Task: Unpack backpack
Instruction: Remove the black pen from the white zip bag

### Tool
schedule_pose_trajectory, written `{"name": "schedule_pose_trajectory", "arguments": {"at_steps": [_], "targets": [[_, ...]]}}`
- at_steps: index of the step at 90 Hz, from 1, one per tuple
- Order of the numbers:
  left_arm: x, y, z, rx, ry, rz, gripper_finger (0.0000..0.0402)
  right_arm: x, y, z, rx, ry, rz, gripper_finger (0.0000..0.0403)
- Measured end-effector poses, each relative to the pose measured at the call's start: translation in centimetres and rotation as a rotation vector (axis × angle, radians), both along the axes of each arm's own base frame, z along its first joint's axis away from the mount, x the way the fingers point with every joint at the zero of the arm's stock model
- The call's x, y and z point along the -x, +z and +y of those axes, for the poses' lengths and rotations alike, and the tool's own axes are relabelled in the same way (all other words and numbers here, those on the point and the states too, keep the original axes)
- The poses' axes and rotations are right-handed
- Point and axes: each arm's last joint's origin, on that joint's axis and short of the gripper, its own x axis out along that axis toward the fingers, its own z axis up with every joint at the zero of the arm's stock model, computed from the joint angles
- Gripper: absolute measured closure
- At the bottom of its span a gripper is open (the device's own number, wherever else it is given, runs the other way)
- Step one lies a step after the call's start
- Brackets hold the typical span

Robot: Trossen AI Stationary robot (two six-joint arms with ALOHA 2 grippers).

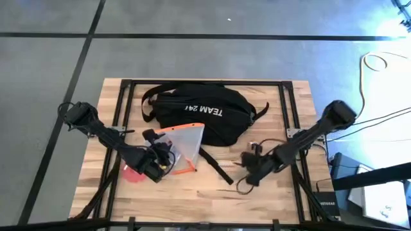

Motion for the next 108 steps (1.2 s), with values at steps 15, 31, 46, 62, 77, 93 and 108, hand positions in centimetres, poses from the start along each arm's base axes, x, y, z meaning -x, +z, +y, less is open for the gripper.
{"name": "schedule_pose_trajectory", "arguments": {"at_steps": [15, 31, 46, 62, 77, 93, 108], "targets": [[0.0, 0.0, 0.0, -0.001, 0.002, -0.005, 0.0121, 2.2, -0.3, -1.5, -0.074, -0.144, 0.009, 0.0386], [0.0, 0.0, 0.0, -0.004, 0.0, -0.002, 0.0121, 3.2, -0.3, -2.1, -0.114, -0.243, 0.077, 0.0386], [0.0, 0.0, 0.0, -0.004, 0.001, -0.004, 0.0121, 3.7, -0.5, -2.4, -0.1, -0.267, 0.13, 0.0386], [0.0, 0.0, 0.0, -0.008, 0.002, -0.007, 0.0121, 3.6, -0.5, -2.4, -0.092, -0.267, 0.121, 0.0386], [0.0, 0.0, 0.0, -0.009, 0.002, -0.008, 0.0121, 3.8, -0.9, -2.6, -0.065, -0.276, 0.105, 0.0386], [0.0, 0.0, 0.0, -0.01, 0.002, -0.008, 0.0121, 4.4, -2.1, -3.0, -0.064, -0.276, 0.106, 0.0386], [0.0, 0.0, 0.0, -0.01, 0.002, -0.009, 0.0121, 4.6, -2.8, -3.2, -0.07, -0.278, 0.087, 0.0386]]}}
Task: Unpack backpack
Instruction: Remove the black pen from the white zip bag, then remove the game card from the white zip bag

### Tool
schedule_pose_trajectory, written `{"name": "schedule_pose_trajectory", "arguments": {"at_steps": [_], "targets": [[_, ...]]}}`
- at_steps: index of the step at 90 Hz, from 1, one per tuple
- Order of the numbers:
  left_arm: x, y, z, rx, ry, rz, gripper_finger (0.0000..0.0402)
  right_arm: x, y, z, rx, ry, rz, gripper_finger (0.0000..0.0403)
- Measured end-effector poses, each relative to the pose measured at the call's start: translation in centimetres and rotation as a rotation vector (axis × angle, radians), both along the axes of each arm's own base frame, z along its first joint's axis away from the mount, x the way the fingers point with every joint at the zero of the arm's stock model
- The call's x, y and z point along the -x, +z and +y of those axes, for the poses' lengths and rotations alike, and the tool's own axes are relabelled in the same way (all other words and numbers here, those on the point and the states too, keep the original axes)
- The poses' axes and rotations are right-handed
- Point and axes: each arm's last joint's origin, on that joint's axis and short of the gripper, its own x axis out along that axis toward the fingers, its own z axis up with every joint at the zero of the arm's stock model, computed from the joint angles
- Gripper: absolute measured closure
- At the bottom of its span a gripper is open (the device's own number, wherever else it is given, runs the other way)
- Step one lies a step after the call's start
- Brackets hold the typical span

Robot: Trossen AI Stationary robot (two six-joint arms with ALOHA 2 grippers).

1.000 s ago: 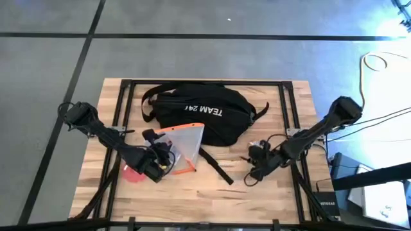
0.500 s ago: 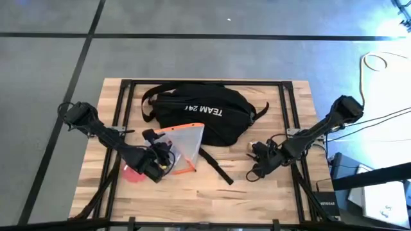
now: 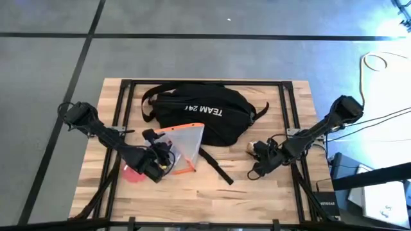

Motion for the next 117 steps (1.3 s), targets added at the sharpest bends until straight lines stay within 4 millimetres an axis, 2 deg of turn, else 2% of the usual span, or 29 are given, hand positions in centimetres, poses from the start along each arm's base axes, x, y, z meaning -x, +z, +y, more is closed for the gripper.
{"name": "schedule_pose_trajectory", "arguments": {"at_steps": [54, 83, 96, 117], "targets": [[0.0, 0.0, 0.0, -0.001, 0.0, 0.0, 0.0121, 0.2, -0.4, -0.1, -0.006, -0.002, -0.008, 0.0382], [0.0, 0.0, 0.0, -0.001, 0.0, 0.0, 0.0121, 0.1, -0.3, -0.1, -0.004, -0.001, -0.017, 0.0304], [0.0, 0.0, 0.0, -0.001, 0.0, 0.0, 0.0121, -0.3, 0.4, 0.2, 0.025, 0.05, -0.009, 0.0284], [0.0, 0.0, 0.0, -0.002, 0.0, -0.001, 0.0121, -2.1, 3.4, 1.2, 0.085, 0.126, -0.08, 0.0281]]}}
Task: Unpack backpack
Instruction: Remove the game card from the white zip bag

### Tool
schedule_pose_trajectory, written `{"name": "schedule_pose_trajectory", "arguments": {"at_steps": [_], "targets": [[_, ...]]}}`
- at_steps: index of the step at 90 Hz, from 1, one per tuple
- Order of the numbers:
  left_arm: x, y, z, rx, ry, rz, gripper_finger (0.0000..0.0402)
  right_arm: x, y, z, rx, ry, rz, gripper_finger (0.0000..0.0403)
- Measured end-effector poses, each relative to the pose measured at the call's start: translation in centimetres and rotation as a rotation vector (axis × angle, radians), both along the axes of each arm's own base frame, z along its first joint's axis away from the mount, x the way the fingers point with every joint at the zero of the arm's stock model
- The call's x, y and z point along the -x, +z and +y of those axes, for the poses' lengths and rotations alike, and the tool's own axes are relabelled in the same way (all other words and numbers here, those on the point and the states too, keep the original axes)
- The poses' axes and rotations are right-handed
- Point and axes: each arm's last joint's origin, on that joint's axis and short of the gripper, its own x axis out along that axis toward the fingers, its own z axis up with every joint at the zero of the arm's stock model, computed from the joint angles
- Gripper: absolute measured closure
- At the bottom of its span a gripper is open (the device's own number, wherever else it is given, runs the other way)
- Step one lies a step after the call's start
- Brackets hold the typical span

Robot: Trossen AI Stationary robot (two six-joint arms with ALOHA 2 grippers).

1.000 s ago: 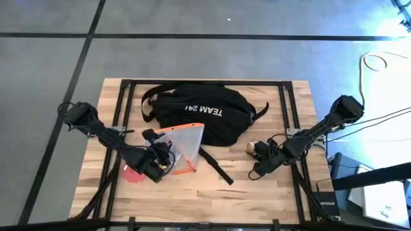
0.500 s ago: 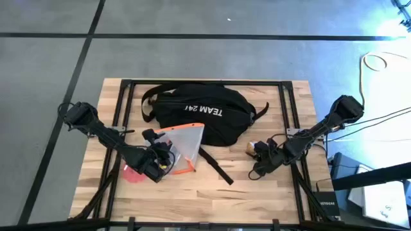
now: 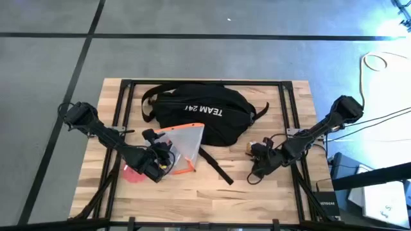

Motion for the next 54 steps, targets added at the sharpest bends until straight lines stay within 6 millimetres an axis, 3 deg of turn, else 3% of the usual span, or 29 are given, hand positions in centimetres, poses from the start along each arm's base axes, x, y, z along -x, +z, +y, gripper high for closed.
{"name": "schedule_pose_trajectory", "arguments": {"at_steps": [10, 22, 31, 41, 54], "targets": [[0.0, 0.0, 0.0, -0.003, 0.0, -0.004, 0.0121, -1.3, 1.8, 0.6, 0.03, -0.002, -0.119, 0.0281], [-0.1, 0.0, 0.1, -0.005, 0.005, -0.007, 0.0121, -3.5, 4.1, 1.4, 0.052, -0.081, -0.458, 0.0281], [-0.1, 0.0, 0.1, -0.005, 0.007, -0.014, 0.0121, -5.4, 5.5, 1.8, 0.115, -0.04, -0.646, 0.0281], [-0.2, 0.0, 0.1, -0.004, 0.005, -0.02, 0.0121, -7.9, 5.7, 2.1, 0.171, 0.088, -0.786, 0.0281], [-0.2, 0.1, 0.0, -0.002, 0.004, -0.024, 0.0121, -11.7, 4.3, 2.6, 0.179, 0.246, -0.849, 0.0281]]}}
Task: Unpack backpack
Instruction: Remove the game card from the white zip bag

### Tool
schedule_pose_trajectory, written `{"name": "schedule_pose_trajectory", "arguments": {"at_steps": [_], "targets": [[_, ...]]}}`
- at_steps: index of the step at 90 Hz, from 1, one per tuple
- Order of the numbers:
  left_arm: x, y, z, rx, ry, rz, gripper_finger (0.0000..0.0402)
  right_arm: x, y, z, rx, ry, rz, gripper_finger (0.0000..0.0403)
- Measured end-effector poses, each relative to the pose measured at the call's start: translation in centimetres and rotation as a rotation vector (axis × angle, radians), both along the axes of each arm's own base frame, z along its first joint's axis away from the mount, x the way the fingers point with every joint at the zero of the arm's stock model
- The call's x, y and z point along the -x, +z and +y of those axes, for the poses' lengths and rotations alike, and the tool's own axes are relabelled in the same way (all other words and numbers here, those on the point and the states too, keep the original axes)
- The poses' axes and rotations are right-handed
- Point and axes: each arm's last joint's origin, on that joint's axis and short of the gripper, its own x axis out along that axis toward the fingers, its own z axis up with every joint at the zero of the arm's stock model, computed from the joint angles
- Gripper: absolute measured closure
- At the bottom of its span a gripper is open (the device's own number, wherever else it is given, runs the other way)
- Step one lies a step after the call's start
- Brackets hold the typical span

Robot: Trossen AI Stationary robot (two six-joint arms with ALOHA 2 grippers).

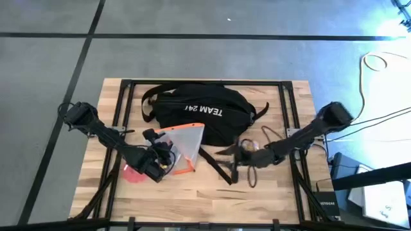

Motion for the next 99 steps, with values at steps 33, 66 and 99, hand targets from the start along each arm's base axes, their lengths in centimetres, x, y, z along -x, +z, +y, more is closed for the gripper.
{"name": "schedule_pose_trajectory", "arguments": {"at_steps": [33, 66, 99], "targets": [[0.0, 0.0, 0.0, 0.006, -0.001, 0.003, 0.0121, -14.1, -5.4, 2.4, 0.363, 0.103, 0.236, 0.0281], [0.0, -0.1, -0.1, 0.025, -0.003, 0.015, 0.0121, -20.4, -7.2, 1.9, 0.405, 0.046, 0.409, 0.0318], [0.1, -0.1, 0.0, 0.03, -0.008, 0.031, 0.0121, -21.1, -7.8, -2.0, 0.257, -0.18, 0.444, 0.0395]]}}
